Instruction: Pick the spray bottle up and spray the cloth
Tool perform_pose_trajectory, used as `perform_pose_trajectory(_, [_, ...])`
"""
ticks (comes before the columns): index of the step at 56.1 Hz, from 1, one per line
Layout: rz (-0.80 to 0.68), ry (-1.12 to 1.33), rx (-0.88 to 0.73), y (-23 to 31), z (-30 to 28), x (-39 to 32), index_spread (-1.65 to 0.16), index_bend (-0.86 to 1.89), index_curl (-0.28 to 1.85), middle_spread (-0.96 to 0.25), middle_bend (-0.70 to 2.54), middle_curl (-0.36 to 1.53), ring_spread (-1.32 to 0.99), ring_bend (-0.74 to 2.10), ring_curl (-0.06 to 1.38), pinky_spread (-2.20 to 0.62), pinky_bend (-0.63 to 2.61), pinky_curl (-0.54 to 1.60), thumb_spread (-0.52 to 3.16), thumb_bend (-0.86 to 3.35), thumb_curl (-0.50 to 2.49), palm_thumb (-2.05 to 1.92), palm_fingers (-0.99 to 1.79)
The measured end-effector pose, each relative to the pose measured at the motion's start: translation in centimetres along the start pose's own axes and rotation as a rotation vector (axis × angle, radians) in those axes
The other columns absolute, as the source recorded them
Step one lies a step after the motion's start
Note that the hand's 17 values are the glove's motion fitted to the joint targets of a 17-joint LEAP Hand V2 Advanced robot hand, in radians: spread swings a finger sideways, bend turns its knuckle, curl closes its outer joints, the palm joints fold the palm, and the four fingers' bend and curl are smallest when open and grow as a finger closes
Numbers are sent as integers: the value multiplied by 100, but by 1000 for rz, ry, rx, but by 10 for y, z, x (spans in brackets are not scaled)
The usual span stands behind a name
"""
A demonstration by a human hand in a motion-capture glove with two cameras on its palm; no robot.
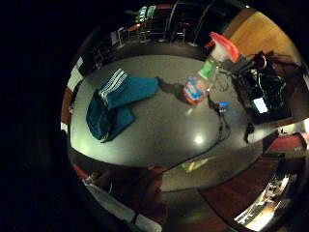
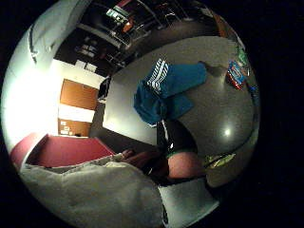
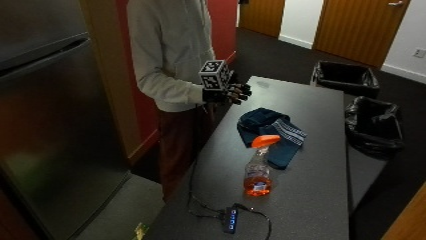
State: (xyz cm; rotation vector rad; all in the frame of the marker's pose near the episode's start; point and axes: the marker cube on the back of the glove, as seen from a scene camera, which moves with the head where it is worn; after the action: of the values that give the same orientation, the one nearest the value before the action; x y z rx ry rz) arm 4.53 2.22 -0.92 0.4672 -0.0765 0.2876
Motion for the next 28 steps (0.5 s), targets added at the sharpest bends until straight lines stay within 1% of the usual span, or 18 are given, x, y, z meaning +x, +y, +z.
perform_pose_trajectory(20, [139, -49, 155, 13, -18, 52, -37, 13, 23, -4, 20, 33, 3, 26, 28, 18, 38, 36, 97, -3, 43, 71, 16])
perform_pose_trajectory(28, [205, -100, 279, 13, -26, 71, -36, 12, 23, -4, 23, 34, 3, 26, 28, 18, 38, 36, 97, -3, 43, 71, 16])
